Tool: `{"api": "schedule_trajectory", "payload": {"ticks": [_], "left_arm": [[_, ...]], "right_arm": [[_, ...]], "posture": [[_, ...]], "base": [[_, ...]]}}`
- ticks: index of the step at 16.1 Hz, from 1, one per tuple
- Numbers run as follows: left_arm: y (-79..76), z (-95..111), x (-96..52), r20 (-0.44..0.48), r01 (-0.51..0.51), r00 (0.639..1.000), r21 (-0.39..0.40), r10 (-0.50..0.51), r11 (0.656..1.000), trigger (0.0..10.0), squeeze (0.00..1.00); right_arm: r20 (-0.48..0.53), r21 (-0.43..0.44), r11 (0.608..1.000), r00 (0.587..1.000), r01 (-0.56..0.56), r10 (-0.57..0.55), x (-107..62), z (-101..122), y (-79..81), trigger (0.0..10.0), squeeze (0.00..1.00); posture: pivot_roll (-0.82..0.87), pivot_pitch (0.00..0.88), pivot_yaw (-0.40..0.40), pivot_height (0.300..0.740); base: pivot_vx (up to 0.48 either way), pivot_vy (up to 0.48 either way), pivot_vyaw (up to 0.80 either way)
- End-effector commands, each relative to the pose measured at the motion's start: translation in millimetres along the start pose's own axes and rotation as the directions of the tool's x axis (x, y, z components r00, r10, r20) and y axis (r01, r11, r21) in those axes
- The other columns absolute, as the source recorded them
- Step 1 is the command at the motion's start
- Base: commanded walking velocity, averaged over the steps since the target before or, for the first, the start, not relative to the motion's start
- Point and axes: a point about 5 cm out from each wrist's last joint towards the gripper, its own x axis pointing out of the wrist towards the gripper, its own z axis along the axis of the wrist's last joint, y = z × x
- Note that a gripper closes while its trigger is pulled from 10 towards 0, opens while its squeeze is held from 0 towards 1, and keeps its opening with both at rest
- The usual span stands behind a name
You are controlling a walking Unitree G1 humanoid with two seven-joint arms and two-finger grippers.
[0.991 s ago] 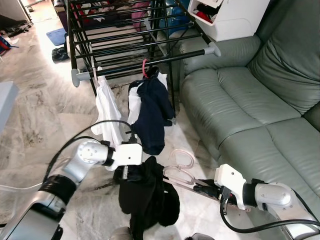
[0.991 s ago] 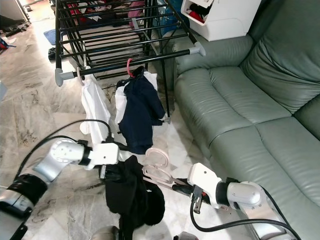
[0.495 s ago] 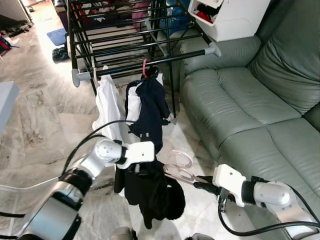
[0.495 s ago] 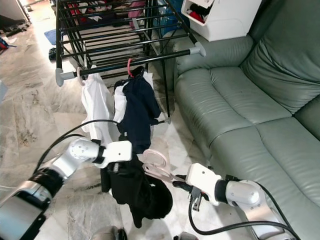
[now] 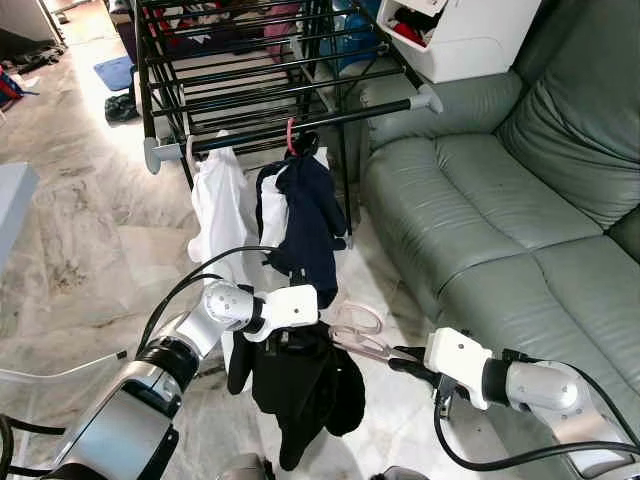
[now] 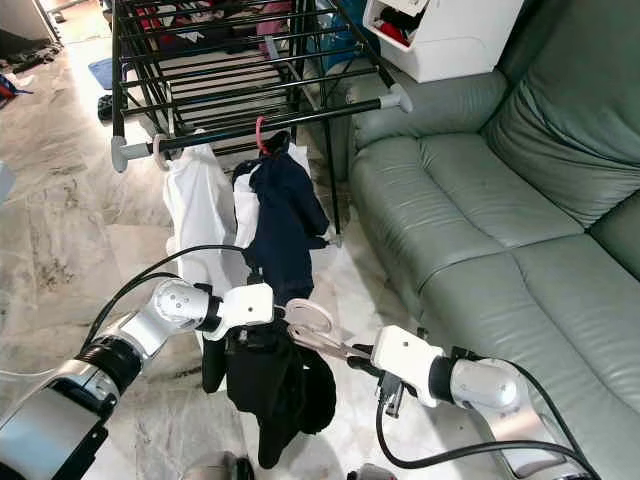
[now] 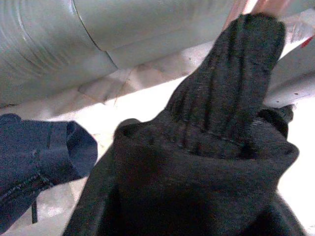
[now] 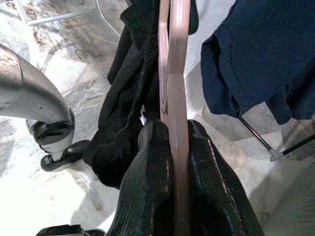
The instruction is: Hang hanger
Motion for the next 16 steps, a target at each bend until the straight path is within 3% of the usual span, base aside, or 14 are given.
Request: {"api": "schedule_trajectory", "payload": {"ticks": [1,5,7,10,11,12,16], "left_arm": [[8.2,4.0,-3.7,0.008,-0.025,1.000,0.002,0.025,1.000,0.0,0.00],[13.7,8.7,-2.7,0.058,-0.093,0.994,-0.030,0.094,0.995,0.0,0.00],[14.7,8.4,-1.8,0.080,-0.107,0.990,-0.083,0.114,0.991,0.0,0.00],[12.3,5.6,-0.2,0.074,-0.107,0.991,-0.098,0.114,0.989,0.0,0.00],[11.5,5.3,0.6,0.081,-0.111,0.990,-0.108,0.120,0.988,0.0,0.00],[10.9,5.1,1.5,0.081,-0.111,0.989,-0.110,0.121,0.988,0.0,0.00],[10.9,-0.3,0.9,0.071,-0.148,0.985,-0.151,0.160,0.977,0.0,0.00]], "right_arm": [[0.052,-0.041,0.999,0.999,0.007,-0.005,2.6,9.9,-3.6,10.0,0.00],[0.051,-0.061,0.998,0.999,0.012,-0.009,4.6,9.7,-4.4,10.0,0.00],[0.043,-0.080,0.997,0.999,0.012,-0.008,4.6,8.3,-6.1,10.0,0.00],[0.031,-0.086,0.996,0.999,-0.008,0.011,4.8,6.6,-7.4,10.0,0.00],[0.028,-0.067,0.997,0.999,-0.034,0.036,5.3,5.8,-6.2,10.0,0.76],[0.021,-0.054,0.997,0.998,-0.060,0.061,4.9,5.1,-5.4,10.0,1.00],[-0.019,-0.031,0.990,0.991,-0.134,0.134,-9.6,6.5,-14.8,10.0,1.00]], "posture": [[-0.08,0.000,0.041,0.740],[-0.08,0.000,0.037,0.740],[-0.08,0.000,0.035,0.740],[-0.08,0.000,0.031,0.740],[-0.08,0.000,0.031,0.740],[-0.08,0.000,0.031,0.740],[-0.08,0.000,0.030,0.740]], "base": [[0.000,0.000,0.00],[0.000,0.000,0.00],[0.000,0.000,0.00],[0.000,0.000,0.00],[0.000,0.000,0.00],[0.000,0.000,0.00],[0.000,0.000,0.00]]}}
